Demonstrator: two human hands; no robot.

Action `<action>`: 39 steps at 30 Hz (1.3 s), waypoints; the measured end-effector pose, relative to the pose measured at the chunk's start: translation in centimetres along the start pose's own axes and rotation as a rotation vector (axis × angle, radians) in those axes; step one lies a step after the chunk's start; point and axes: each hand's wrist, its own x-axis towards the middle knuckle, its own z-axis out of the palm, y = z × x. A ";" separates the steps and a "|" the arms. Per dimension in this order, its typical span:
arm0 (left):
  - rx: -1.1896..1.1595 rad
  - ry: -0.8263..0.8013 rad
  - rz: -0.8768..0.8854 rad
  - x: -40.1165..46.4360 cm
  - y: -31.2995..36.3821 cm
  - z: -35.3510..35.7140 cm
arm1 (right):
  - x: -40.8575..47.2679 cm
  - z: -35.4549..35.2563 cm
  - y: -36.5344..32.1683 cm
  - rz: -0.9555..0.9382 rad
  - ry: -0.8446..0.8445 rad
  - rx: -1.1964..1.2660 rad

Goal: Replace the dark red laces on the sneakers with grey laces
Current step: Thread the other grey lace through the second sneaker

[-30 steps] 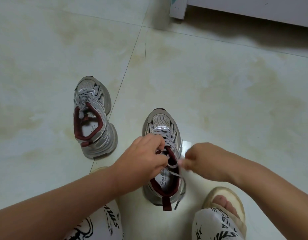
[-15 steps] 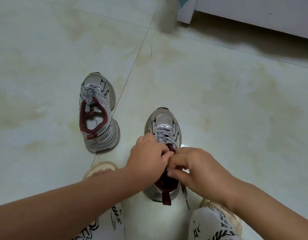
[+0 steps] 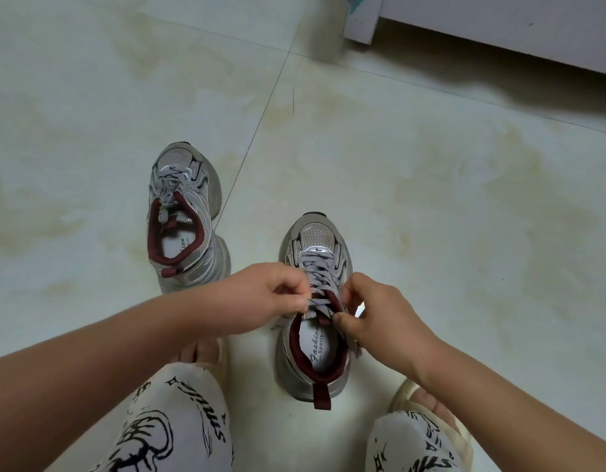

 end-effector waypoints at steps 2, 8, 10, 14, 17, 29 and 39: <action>-0.031 0.036 0.002 -0.2 -0.3 0.2 | -0.2 0.3 0.0 -0.029 0.022 -0.034; -0.091 0.130 0.108 -0.1 0.0 1.1 | -0.6 0.5 -0.2 -0.400 0.136 -0.174; -0.161 0.230 0.111 0.2 -0.2 1.4 | 0.0 0.6 -0.4 -0.329 0.129 -0.044; 0.146 0.416 0.073 0.6 -1.1 1.7 | 0.9 -0.9 -1.1 0.030 0.125 0.758; 0.517 0.414 0.313 0.4 -1.6 2.1 | 1.3 -2.1 -1.0 0.141 0.086 0.932; 0.450 0.436 0.244 1.8 -0.8 3.3 | 1.9 -2.6 -1.5 0.230 0.015 1.139; 0.440 0.675 0.449 2.8 3.4 -0.6 | 1.3 -2.1 -4.7 -0.159 -0.169 0.418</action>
